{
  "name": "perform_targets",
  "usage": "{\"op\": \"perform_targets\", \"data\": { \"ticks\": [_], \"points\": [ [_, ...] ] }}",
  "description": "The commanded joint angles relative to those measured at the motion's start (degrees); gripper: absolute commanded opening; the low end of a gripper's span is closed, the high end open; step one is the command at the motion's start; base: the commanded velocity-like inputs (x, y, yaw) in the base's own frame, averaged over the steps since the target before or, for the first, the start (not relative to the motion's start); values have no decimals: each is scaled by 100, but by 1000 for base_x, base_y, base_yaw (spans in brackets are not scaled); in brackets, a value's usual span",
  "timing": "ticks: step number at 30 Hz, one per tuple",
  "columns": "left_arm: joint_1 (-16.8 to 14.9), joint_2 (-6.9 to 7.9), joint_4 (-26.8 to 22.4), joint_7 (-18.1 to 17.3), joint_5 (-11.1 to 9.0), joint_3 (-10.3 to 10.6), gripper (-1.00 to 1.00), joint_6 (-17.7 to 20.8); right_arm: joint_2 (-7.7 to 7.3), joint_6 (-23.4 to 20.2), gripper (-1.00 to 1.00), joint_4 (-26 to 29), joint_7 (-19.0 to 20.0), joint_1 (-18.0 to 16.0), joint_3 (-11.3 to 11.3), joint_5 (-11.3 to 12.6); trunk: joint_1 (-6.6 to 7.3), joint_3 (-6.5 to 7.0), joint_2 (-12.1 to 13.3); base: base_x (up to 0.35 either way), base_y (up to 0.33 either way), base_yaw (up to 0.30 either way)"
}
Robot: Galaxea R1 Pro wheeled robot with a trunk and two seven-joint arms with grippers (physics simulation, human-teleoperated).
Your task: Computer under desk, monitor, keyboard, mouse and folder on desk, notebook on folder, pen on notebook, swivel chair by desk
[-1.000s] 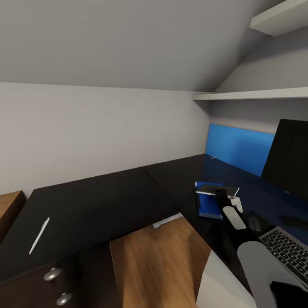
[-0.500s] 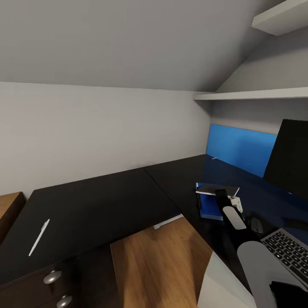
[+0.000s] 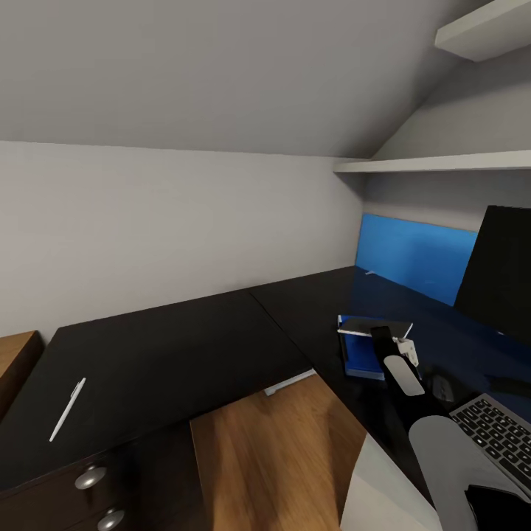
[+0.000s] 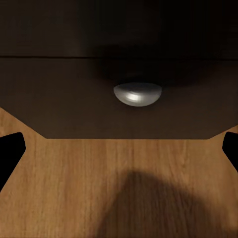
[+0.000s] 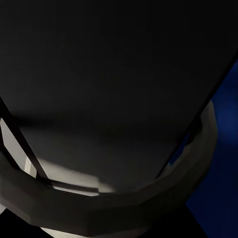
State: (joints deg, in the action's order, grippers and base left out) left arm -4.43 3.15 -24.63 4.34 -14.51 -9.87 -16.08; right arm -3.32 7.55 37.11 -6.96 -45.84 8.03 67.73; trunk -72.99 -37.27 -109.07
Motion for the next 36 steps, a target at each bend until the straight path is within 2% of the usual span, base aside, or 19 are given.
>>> {"op": "perform_targets", "data": {
  "ticks": [1, 10, 17, 31, 32, 36],
  "points": [
    [-4, 1, 2, 6, -43, 12, 100, -18, -2, 26, -100, 6, -7, -3, -12, 65, 1, -6, -3, 0, 0, 0],
    [-2, 1, -3, -2, -35, 11, 100, -25, -10, 27, -100, 7, -7, -2, -12, 65, 1, -6, -3, 0, 0, 0],
    [-3, 1, -3, -3, -41, 11, 100, -18, -36, 27, -100, 7, -7, -2, -12, 65, 155, 120, 278, 0, 0, 0],
    [-2, 1, 0, -3, -43, 9, 100, -18, -37, 27, -100, 15, -7, -4, -12, 61, 155, 120, 278, 0, 0, 0],
    [-1, 1, 0, -3, -43, 9, 100, -18, -37, 27, 100, 14, -7, -4, -12, 60, 155, 120, 278, 0, 0, 0],
    [-4, 1, -2, -3, -43, 8, 100, -18, -37, 27, 100, 9, -7, -3, -12, 61, 155, 120, 278, 0, 0, 0]
  ]
}}
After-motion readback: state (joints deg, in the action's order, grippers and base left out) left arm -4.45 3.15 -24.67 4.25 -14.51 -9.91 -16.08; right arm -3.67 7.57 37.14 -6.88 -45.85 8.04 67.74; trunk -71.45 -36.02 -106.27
